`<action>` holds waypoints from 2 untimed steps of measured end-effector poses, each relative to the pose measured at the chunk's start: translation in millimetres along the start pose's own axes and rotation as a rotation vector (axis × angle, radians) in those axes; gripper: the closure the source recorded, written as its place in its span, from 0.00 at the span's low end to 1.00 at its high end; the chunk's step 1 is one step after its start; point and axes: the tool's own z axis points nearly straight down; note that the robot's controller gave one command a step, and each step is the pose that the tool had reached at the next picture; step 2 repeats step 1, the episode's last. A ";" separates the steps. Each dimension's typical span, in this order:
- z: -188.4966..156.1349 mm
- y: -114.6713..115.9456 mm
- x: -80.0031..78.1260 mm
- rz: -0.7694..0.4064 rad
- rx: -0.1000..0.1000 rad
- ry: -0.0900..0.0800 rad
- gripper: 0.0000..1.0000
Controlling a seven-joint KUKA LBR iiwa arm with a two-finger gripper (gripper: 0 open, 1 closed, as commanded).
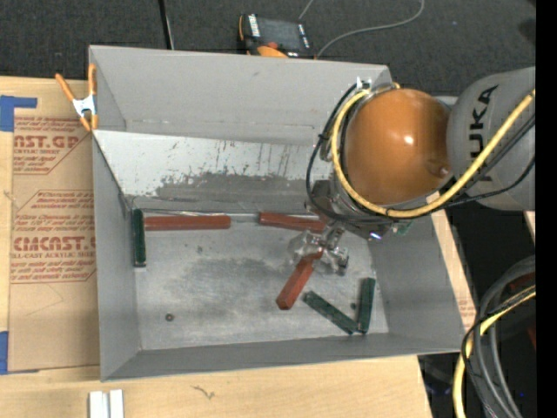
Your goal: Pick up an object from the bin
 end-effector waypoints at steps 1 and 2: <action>-66.8 -11.3 13.3 -0.003 0.001 0.001 1.00; -66.8 -11.3 13.3 -0.003 0.001 0.001 1.00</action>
Offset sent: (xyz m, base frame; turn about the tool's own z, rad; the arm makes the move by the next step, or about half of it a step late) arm 0.0005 -0.0172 0.0628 -0.0061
